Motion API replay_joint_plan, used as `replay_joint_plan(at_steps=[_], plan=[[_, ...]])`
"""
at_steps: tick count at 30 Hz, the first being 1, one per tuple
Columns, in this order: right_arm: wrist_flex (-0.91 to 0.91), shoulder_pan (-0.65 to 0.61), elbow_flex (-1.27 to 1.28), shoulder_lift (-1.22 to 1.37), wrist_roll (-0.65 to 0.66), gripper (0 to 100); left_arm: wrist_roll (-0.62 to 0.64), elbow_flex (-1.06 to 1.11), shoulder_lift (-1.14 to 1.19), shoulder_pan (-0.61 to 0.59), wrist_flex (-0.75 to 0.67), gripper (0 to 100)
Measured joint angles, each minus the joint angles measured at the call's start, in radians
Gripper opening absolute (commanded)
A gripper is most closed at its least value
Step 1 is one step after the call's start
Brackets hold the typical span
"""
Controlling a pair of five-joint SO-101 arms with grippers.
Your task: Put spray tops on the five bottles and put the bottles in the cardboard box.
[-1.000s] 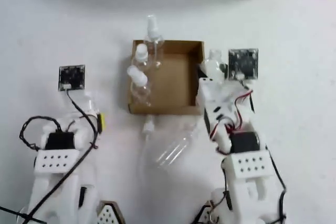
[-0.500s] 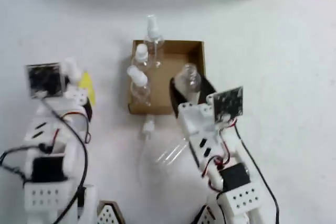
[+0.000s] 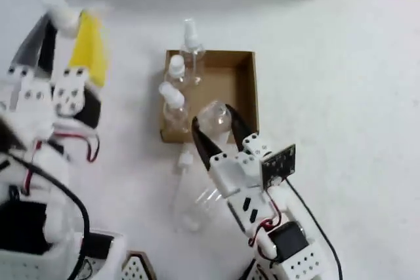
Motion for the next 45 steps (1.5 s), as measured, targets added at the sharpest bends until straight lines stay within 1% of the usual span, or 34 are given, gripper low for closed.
replay_joint_plan(at_steps=[4,6,10,14,19,26,29,35,40,45], plan=[[0.000,-0.043,0.017,-0.002,0.000,1.5,0.000,-0.172,0.124,0.140,0.000,2],[0.017,-0.061,0.018,-0.002,0.020,1.5,0.000,-0.219,0.150,0.222,0.000,2],[0.077,-0.112,0.018,-0.002,0.058,1.5,0.000,-0.250,0.226,0.350,-0.002,2],[0.080,-0.112,0.018,-0.002,0.066,1.5,0.000,-0.250,0.327,0.413,-0.002,2],[0.080,-0.112,0.018,-0.002,0.066,1.5,0.081,-0.250,0.351,0.422,-0.002,2],[0.080,-0.110,0.018,-0.002,0.068,1.5,0.044,-0.153,0.350,0.422,-0.002,2],[0.080,-0.110,0.018,-0.002,0.068,1.5,0.038,-0.087,0.299,0.411,-0.002,2],[0.080,-0.091,0.018,-0.002,0.068,1.5,0.034,0.021,0.126,0.402,-0.002,2],[0.080,-0.086,0.018,-0.002,0.068,1.5,0.034,0.110,0.058,0.405,-0.002,2],[0.080,-0.087,0.018,-0.002,0.068,1.5,0.034,0.206,0.017,0.399,-0.077,2]])
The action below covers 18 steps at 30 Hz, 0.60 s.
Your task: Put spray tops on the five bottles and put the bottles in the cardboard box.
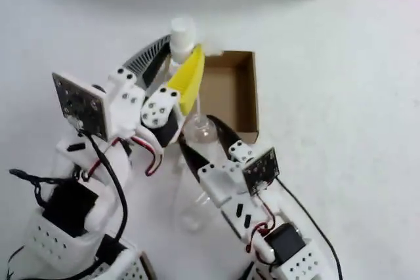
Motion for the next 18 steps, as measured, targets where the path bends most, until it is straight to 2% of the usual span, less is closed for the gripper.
replay_joint_plan(at_steps=[18], plan=[[0.000,0.000,0.000,0.000,0.002,1.5,0.003,0.229,-0.126,0.018,-0.021,2]])
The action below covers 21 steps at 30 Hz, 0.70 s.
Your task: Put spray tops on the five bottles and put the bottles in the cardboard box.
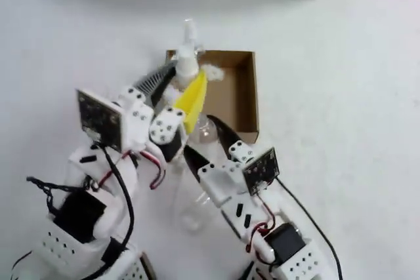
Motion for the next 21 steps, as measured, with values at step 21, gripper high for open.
replay_joint_plan(at_steps=[21], plan=[[0.000,0.000,0.000,0.000,0.000,1.5,-0.003,0.330,-0.176,0.097,0.000,2]])
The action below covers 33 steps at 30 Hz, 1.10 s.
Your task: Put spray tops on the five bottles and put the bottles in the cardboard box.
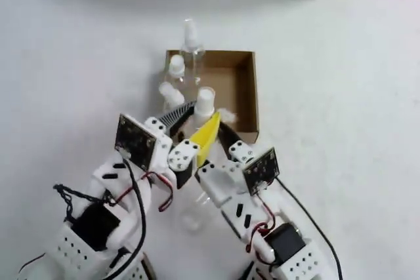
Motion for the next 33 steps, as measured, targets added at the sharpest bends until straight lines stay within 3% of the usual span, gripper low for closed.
replay_joint_plan(at_steps=[20,26,33], plan=[[0.002,0.034,0.000,0.000,0.002,1.5,0.000,0.041,-0.003,-0.002,-0.006,2],[0.002,0.034,0.000,0.002,0.003,1.5,-0.002,0.063,-0.015,-0.002,-0.021,17],[0.002,0.038,0.000,0.000,0.002,1.5,-0.002,0.066,-0.002,-0.008,-0.018,19]])
